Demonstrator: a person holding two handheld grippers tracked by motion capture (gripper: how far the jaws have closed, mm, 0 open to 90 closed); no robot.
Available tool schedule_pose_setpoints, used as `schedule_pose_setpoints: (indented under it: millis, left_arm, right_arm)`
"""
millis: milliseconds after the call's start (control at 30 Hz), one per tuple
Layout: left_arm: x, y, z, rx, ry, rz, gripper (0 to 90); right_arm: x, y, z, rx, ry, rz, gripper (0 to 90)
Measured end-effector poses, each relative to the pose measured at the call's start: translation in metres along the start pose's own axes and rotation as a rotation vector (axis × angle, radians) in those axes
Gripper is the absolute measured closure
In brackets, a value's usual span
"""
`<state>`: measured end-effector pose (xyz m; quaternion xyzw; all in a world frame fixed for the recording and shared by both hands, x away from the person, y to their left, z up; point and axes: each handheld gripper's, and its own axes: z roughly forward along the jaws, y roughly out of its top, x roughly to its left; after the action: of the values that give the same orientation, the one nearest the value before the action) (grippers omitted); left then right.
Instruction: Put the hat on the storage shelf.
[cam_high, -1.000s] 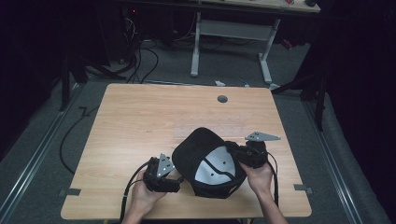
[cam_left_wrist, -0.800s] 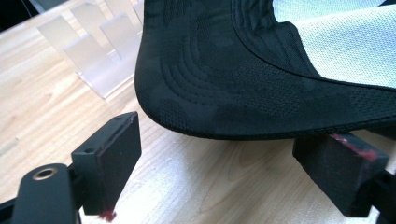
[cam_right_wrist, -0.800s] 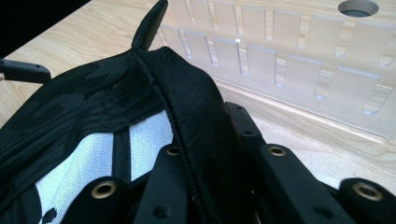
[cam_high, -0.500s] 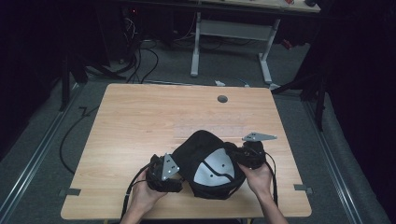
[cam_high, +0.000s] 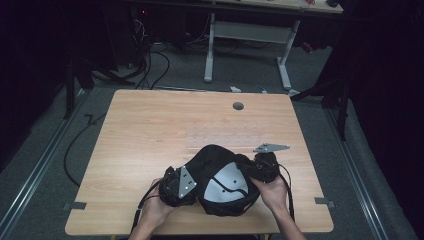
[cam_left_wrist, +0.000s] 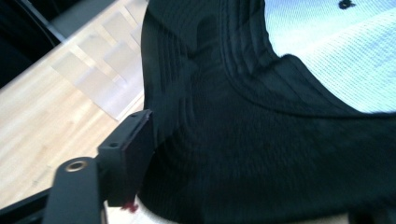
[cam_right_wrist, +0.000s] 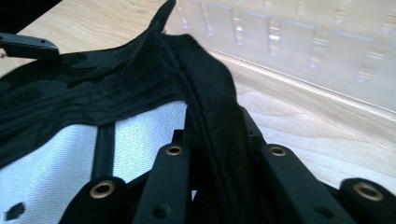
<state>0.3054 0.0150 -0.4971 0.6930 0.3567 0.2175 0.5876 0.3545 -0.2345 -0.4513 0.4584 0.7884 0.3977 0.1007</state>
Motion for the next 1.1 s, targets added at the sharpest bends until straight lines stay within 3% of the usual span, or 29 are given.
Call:
schedule_pose_setpoints:
  millis: [133, 300, 367, 733, 933, 1100]
  left_arm:
    - [0.001, 0.004, -0.004, -0.008, 0.01, 0.041, 36.1]
    - [0.007, 0.011, -0.011, -0.029, 0.017, 0.047, 52.2]
    - [0.007, 0.012, -0.011, -0.022, 0.016, 0.054, 58.1]
    - [0.009, 0.015, -0.018, 0.005, -0.03, 0.064, 65.3]
    - [0.012, 0.015, -0.023, 0.038, -0.057, 0.065, 71.9]
    - [0.011, 0.015, -0.026, 0.069, -0.09, 0.072, 75.0]
  right_arm:
    - [0.002, 0.0, 0.003, -0.003, 0.023, -0.001, 79.2]
    - [0.003, -0.002, 0.004, -0.011, 0.068, 0.013, 74.9]
    - [0.002, -0.003, 0.007, -0.009, 0.106, 0.024, 68.4]
    - [0.0, -0.001, 0.007, -0.018, 0.17, 0.04, 55.8]
    - [-0.003, 0.003, 0.005, -0.079, 0.153, 0.054, 46.4]
    - [-0.005, 0.006, 0.004, -0.112, 0.138, 0.064, 43.8]
